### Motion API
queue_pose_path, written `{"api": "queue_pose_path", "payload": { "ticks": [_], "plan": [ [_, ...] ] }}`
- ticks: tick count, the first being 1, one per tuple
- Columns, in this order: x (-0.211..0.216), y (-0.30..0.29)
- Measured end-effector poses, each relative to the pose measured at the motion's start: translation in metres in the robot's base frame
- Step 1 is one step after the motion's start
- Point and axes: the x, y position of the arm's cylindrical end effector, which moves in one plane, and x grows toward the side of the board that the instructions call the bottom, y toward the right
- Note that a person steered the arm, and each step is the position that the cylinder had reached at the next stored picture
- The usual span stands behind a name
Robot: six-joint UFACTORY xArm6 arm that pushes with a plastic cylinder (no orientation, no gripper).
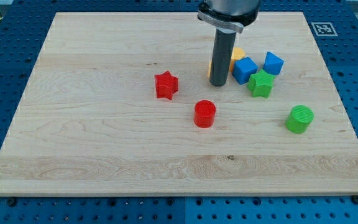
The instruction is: Push the cube along with the heart slightly to the left
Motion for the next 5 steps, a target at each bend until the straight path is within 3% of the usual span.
{"api": "queue_pose_path", "payload": {
  "ticks": [2, 3, 4, 5],
  "plan": [
    [-0.005, -0.031],
    [-0.022, -0.092],
    [-0.086, -0.109],
    [-0.119, -0.083]
  ]
}}
